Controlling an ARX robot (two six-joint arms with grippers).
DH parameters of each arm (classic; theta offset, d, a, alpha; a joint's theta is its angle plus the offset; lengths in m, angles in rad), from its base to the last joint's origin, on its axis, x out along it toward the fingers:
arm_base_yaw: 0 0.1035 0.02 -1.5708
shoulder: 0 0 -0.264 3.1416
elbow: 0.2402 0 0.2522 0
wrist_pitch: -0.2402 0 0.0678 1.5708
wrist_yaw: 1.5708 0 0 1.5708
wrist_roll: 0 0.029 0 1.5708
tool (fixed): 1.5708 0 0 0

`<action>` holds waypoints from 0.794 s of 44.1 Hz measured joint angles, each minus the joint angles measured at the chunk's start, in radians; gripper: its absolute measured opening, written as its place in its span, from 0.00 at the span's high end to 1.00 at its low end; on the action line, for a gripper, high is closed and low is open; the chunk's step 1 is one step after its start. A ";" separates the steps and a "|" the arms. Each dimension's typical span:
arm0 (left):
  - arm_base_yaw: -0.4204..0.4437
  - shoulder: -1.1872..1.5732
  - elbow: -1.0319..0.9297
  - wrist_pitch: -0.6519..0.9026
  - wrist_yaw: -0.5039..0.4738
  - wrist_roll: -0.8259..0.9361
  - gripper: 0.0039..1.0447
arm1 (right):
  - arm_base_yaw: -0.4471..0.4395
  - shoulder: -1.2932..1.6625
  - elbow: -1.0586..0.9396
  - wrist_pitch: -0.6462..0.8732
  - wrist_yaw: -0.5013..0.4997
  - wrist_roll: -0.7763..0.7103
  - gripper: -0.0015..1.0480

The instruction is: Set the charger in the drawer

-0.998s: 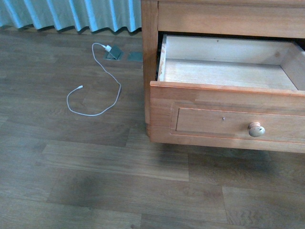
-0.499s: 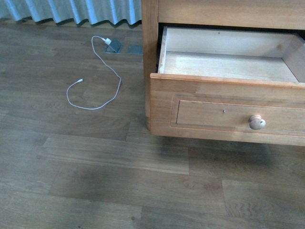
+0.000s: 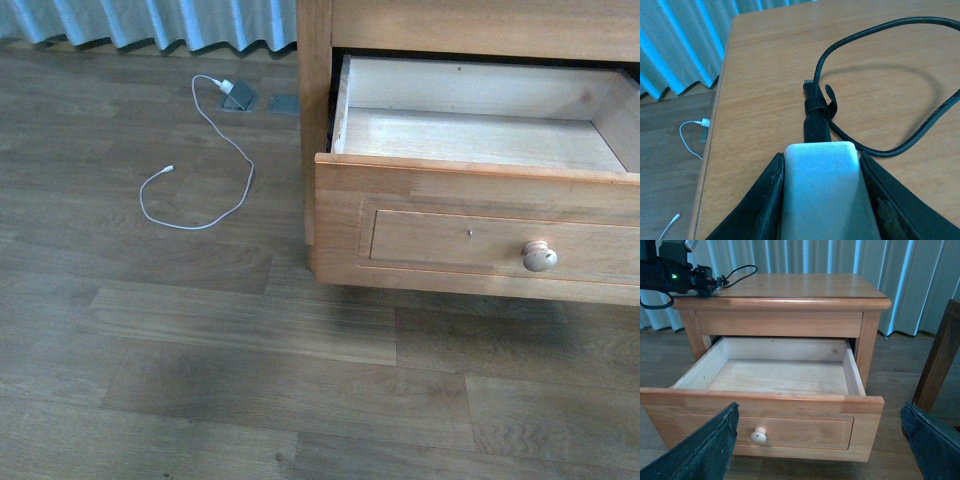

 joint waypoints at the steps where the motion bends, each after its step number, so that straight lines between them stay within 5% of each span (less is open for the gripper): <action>1: 0.001 -0.015 -0.029 0.016 0.001 0.002 0.62 | 0.000 0.000 0.000 0.000 0.000 0.000 0.08; 18: -0.003 -0.393 -0.579 0.255 0.077 0.051 0.62 | 0.000 0.000 0.000 0.000 0.000 0.000 0.08; 35: -0.065 -0.681 -0.970 0.314 0.147 0.075 0.62 | 0.000 0.000 0.000 0.000 0.000 0.000 0.08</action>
